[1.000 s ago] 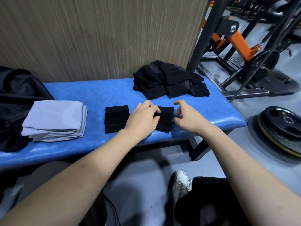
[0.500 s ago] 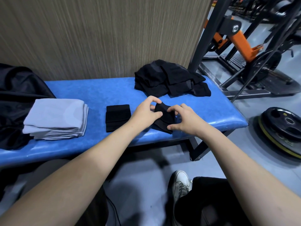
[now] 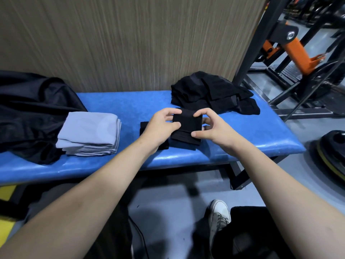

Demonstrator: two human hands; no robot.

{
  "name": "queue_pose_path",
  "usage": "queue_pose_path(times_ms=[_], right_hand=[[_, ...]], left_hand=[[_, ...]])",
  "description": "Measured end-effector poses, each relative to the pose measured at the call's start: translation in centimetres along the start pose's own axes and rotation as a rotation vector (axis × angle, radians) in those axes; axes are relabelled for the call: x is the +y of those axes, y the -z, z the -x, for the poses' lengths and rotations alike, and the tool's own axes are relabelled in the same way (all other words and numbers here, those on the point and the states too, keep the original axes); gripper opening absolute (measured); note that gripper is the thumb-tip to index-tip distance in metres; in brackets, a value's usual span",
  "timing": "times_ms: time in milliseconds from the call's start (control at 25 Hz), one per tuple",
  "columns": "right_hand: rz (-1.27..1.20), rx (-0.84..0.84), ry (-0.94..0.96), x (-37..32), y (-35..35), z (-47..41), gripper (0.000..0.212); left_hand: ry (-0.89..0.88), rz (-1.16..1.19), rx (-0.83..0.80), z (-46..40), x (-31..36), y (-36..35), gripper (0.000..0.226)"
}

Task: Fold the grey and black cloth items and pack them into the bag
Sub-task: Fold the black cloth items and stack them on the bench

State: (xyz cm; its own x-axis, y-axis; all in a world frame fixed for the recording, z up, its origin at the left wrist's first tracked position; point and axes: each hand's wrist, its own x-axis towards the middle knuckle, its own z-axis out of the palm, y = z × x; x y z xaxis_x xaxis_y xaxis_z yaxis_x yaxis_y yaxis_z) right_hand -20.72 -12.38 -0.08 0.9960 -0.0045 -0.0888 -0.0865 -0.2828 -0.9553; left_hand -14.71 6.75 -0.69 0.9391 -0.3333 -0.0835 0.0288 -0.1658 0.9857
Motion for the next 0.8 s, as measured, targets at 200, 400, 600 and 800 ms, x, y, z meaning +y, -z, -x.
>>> queue_pose_path(times_ms=[200,400,600,800], right_hand=[[-0.038,-0.028,0.013,-1.0,-4.4,-2.6,0.035],[0.152,0.016,0.008,-1.7,-8.0,-4.0,0.031],[0.372,0.022,0.006,-1.1,-8.6,-4.9,0.031],[0.490,-0.019,0.048,-0.6,-8.6,-5.2,0.035]], left_hand=[[-0.015,-0.075,0.109,0.8,-1.0,4.4,0.036],[-0.055,-0.311,0.145,1.6,-2.3,6.7,0.045],[-0.030,-0.656,0.062,1.4,-3.0,6.9,0.056],[-0.170,-0.949,0.030,2.1,-3.1,6.5,0.051]])
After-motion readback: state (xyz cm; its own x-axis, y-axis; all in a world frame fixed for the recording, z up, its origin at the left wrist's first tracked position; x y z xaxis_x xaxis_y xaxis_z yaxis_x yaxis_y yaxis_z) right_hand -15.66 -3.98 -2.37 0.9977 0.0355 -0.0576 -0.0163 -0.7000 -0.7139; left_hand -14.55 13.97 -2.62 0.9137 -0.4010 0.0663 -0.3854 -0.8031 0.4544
